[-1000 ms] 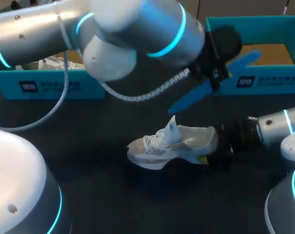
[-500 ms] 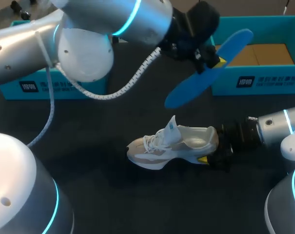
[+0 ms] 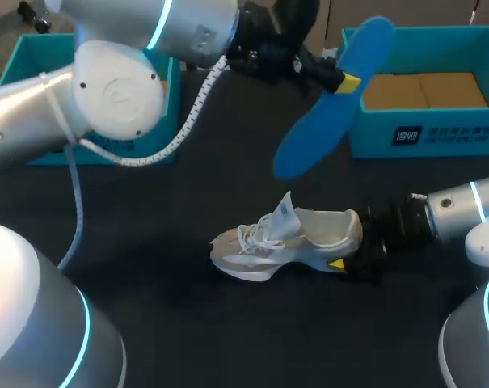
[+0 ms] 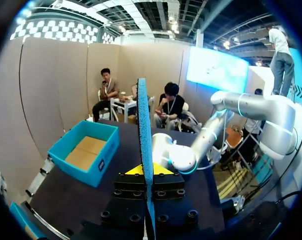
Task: Take the shoe out of the shoebox, open the shoe tongue, remove and reinsert the insole, then place the shoe into the shoebox
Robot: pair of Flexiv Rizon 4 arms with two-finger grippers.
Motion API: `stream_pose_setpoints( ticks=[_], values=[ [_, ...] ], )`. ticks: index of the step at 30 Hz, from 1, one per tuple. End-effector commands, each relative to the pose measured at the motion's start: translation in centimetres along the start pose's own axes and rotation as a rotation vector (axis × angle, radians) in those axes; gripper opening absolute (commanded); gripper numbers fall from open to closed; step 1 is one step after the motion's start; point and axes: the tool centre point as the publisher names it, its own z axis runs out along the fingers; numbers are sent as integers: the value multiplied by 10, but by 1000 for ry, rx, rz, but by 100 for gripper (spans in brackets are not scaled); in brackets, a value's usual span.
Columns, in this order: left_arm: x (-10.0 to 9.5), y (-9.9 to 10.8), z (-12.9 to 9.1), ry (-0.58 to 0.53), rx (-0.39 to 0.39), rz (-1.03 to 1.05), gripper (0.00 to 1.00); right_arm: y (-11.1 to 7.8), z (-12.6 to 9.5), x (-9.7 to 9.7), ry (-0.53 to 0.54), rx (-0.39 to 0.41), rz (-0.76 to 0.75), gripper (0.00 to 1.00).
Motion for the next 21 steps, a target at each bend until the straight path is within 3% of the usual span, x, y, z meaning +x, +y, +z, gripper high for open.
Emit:
stream_pose_setpoints(
  ticks=[1, 10, 17, 21],
  values=[
    [8, 8, -10, -27, 140, -16, 0, 0, 1, 0, -1, 4, 0, 0],
    [13, 5, -29, 13, 252, -7, 0, 0, 1, 0, -1, 4, 0, 0],
    [11, 9, -56, 158, 375, 15, 0, 0, 1, 0, -1, 4, 0, 0],
    [8, 12, -72, 194, 402, 18, 0, 0, 1, 0, -1, 4, 0, 0]
  ],
)
